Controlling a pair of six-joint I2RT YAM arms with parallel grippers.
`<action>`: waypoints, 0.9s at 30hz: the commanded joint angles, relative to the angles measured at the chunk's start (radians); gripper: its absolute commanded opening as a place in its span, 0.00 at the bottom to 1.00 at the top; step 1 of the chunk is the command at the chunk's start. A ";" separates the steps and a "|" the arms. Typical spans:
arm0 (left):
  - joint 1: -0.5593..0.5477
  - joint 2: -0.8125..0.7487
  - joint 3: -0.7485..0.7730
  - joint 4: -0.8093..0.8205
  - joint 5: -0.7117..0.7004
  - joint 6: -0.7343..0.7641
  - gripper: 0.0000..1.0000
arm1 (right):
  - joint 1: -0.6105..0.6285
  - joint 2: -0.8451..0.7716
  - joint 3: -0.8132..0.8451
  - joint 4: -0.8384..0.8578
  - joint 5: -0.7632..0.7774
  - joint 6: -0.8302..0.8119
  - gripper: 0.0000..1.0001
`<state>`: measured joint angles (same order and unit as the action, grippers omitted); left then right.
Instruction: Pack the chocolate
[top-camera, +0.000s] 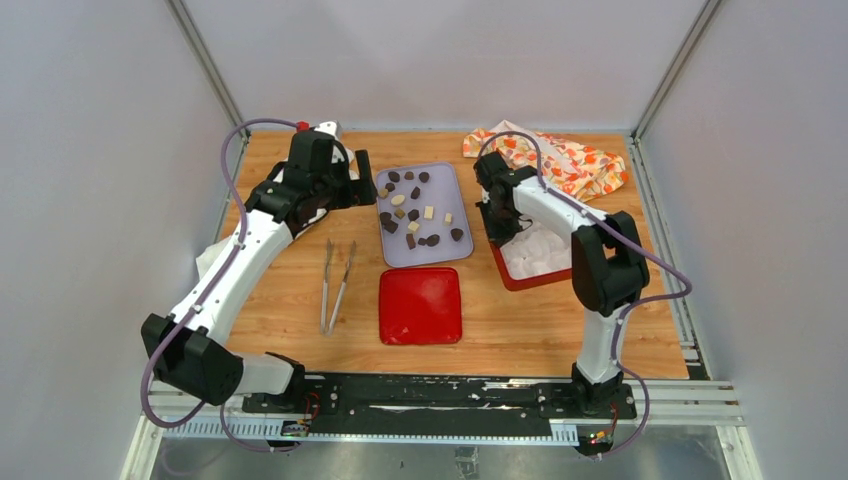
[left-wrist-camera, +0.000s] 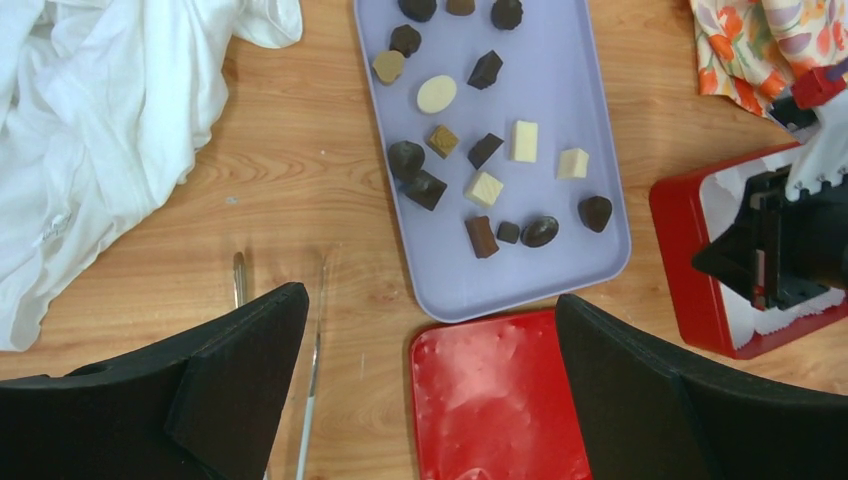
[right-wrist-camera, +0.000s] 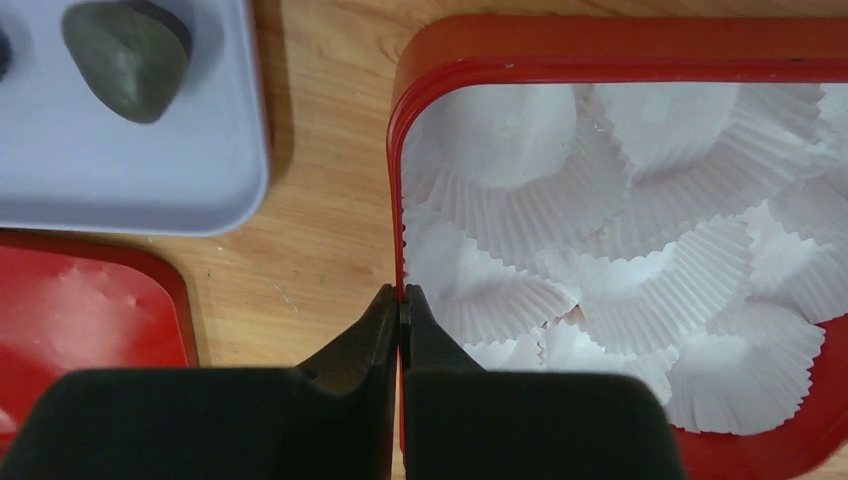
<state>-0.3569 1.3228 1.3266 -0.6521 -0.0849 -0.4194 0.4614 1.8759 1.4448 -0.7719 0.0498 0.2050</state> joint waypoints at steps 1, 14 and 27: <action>-0.004 0.011 0.040 0.001 0.017 0.019 1.00 | -0.009 0.086 0.118 -0.056 -0.034 0.006 0.00; -0.004 0.031 0.040 -0.053 -0.071 0.048 1.00 | -0.009 0.012 0.175 -0.036 -0.013 0.032 0.56; 0.046 0.125 -0.100 -0.310 -0.352 -0.134 0.79 | -0.007 -0.254 0.048 0.068 0.074 0.082 0.60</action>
<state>-0.3435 1.4273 1.2888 -0.8845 -0.3912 -0.4503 0.4583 1.6211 1.5383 -0.7109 0.0822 0.2596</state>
